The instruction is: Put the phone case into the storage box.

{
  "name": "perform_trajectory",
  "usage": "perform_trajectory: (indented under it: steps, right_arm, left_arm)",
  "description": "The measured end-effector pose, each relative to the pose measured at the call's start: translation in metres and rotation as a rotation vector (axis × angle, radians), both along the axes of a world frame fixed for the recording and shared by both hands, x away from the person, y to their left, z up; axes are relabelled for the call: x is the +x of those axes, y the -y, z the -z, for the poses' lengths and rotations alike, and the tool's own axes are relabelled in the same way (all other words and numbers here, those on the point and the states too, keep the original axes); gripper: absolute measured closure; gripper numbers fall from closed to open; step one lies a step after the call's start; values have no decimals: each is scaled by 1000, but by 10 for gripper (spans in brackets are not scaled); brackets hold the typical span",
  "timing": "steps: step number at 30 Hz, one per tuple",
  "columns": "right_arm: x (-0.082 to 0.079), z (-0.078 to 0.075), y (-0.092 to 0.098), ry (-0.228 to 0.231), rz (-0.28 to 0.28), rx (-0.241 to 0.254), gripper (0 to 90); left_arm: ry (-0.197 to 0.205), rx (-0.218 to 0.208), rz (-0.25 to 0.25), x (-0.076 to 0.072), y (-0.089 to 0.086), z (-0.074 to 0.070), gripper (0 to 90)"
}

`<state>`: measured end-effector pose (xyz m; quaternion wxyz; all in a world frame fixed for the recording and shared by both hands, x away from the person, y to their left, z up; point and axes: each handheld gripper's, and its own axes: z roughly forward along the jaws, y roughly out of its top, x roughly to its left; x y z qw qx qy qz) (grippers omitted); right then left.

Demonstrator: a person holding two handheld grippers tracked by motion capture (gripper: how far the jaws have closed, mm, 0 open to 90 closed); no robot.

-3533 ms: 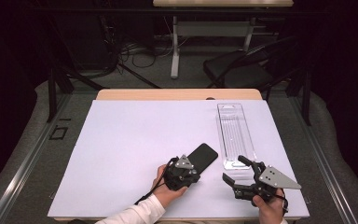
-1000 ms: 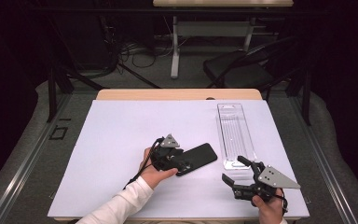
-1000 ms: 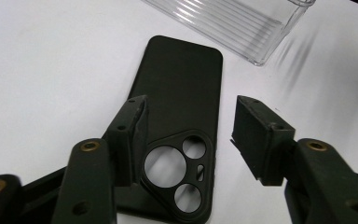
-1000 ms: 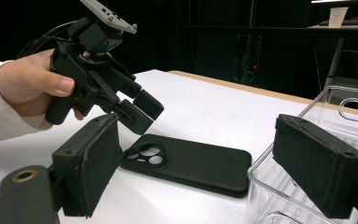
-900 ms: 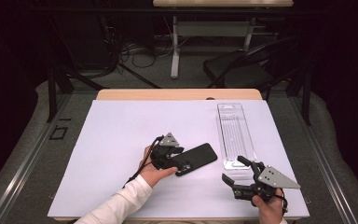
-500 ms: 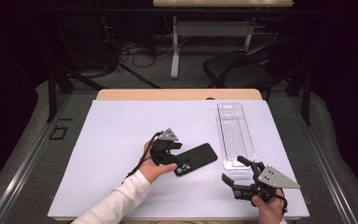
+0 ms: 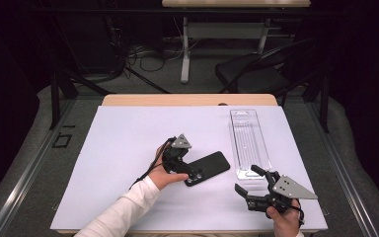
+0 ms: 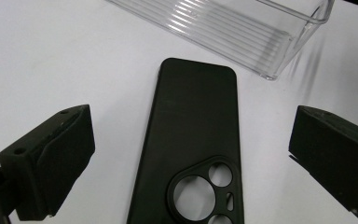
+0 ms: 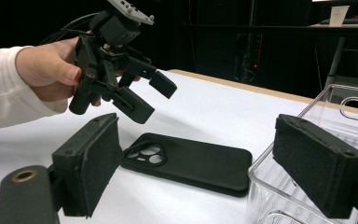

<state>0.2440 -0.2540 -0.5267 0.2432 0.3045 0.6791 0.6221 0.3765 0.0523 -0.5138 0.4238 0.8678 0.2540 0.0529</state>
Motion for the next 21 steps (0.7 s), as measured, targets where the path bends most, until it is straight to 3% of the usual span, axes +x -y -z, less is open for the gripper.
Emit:
perform_trajectory:
  steps: [21]
  right_arm:
    - [0, 0, 0, -2, -4, -6, 143]
  left_arm:
    - [-55, 35, 82, 12, 28, 11, 5]
